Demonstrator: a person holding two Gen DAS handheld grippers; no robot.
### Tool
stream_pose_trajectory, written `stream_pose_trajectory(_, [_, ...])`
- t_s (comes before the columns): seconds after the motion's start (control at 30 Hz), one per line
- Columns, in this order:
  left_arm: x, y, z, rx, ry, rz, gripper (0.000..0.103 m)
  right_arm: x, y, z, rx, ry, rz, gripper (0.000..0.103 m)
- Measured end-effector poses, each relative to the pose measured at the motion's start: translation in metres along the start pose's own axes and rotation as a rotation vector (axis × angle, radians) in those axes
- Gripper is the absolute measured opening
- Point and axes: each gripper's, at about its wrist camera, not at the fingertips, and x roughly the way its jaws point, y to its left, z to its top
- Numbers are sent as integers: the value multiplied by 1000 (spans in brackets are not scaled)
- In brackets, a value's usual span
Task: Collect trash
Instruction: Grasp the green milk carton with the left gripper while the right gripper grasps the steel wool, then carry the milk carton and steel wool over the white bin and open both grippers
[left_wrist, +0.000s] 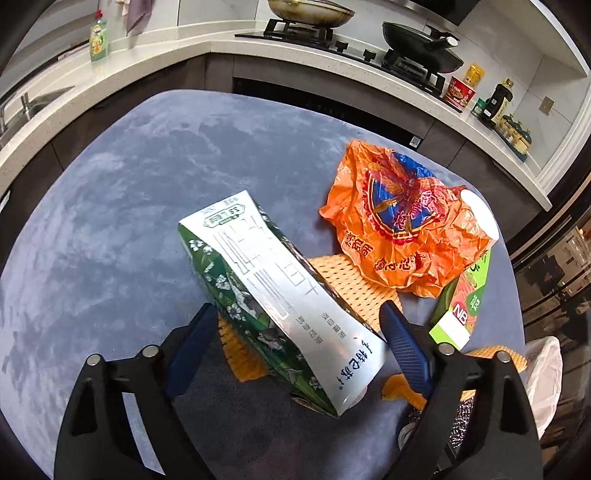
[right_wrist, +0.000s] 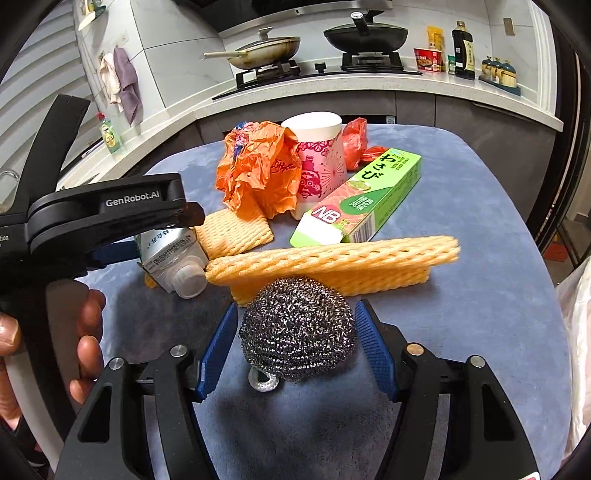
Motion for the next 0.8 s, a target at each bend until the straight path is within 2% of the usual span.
stream_pose_trajectory(0.13, [-5, -2, 0, 10, -8, -3, 68, -3, -2, 1, 6, -7, 13, 56])
stream_pose_trajectory(0.23, [-11, -5, -2, 18, -16, -1, 63, -5, -4, 0, 9, -11, 19, 55])
stream_pose_trajectory(0.57, [-50, -12, -4, 28, -81, -25, 59, -39, -16, 5, 31, -78, 27, 55])
stream_pose_trajectory(0.8, [-94, -38, -3, 71, -151, -76, 58, -80, -39, 14, 71, -171, 3, 55])
